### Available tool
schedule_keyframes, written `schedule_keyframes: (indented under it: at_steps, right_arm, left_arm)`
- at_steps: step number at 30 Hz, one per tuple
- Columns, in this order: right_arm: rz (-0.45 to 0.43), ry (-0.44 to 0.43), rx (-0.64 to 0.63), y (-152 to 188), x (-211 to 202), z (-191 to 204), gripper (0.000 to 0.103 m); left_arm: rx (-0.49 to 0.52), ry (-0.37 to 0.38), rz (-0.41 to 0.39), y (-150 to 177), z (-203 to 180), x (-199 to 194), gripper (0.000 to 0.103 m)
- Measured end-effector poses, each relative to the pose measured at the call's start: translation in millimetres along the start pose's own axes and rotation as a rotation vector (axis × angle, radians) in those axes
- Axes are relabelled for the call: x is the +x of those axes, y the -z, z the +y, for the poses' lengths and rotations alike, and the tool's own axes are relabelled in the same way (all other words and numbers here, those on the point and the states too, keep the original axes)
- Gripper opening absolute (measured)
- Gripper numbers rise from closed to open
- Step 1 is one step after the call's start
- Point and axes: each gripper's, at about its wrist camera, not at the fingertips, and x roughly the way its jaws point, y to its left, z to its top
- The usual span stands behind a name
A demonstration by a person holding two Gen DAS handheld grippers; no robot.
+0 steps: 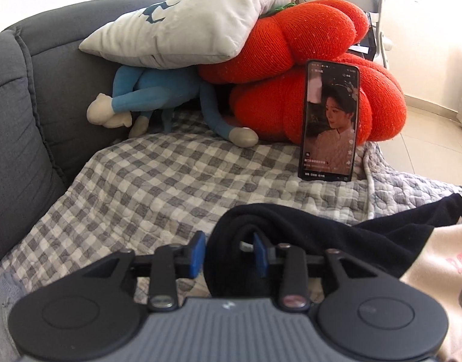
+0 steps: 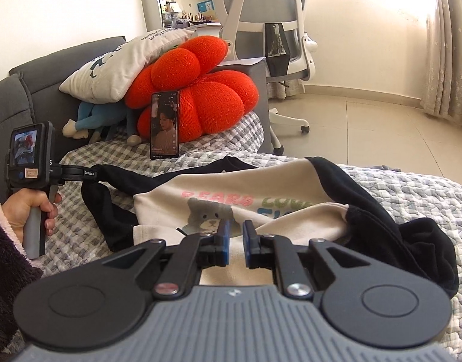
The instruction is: Fold clothes
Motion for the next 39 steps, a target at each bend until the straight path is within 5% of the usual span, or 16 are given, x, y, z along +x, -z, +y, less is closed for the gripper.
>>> schedule_keyframes:
  at_steps: [2,3,5,11,27,28,33,39]
  right_arm:
    - [0.017,-0.013,-0.021,-0.3,5.2,6.4,0.027]
    - [0.021,-0.020,-0.031,-0.5,7.4,9.9,0.042]
    - [0.025,-0.035,-0.053,-1.0,11.7,17.6,0.049]
    - [0.072,-0.096,-0.111,-5.8,33.6,38.9,0.049]
    - [0.166,-0.112,-0.247,6.5,98.8,82.9,0.053]
    - [0.166,-0.108,-0.249,7.6,100.7,83.0,0.053]
    - [0.155,-0.106,-0.245,8.3,98.7,78.3,0.013]
    - [0.095,-0.092,-0.189,-3.7,73.0,70.1,0.008]
  left_arm:
    - [0.000,0.031,0.009,1.9,-0.9,-7.5,0.051]
    - [0.000,0.049,0.012,3.1,-1.4,-11.4,0.054]
    - [-0.006,0.090,0.015,5.9,-2.6,-20.2,0.057]
    - [-0.012,0.206,0.030,18.1,-8.2,-41.1,0.059]
    - [-0.087,0.256,0.062,41.4,-3.0,-51.3,0.059]
    - [-0.088,0.259,0.066,42.3,-3.6,-50.4,0.059]
    - [-0.097,0.286,0.081,45.8,-6.6,-49.1,0.059]
    - [-0.125,0.350,0.090,46.8,-8.3,-52.6,0.059]
